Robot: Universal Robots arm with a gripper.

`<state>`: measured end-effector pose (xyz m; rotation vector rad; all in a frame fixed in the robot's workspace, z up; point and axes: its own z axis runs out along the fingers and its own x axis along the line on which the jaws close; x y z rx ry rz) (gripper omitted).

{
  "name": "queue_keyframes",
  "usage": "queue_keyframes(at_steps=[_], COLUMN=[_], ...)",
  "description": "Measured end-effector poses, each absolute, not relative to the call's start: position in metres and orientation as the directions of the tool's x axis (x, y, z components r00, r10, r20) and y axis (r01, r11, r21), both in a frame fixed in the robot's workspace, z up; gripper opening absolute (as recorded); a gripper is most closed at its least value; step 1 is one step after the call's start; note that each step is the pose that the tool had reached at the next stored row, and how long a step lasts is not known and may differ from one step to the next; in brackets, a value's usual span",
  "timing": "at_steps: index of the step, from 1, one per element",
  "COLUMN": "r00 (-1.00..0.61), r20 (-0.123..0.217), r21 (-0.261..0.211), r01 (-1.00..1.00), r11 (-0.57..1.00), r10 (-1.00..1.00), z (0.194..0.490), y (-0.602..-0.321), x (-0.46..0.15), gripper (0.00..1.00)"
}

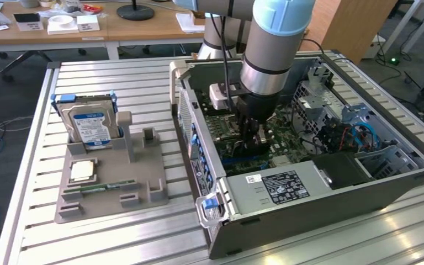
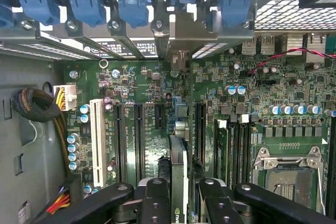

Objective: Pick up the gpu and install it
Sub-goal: 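Insert the gpu into the slot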

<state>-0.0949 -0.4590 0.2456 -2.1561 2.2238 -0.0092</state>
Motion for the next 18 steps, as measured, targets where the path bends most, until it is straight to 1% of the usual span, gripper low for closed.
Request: queue_keyframes(at_steps=[18], r00=[-0.03], r20=[-0.028], r21=[-0.036], r01=[-0.999], r11=[0.031], r10=[-0.999], z=[0.2443], y=[-0.46], x=[-0.0993], gripper=[0.26])
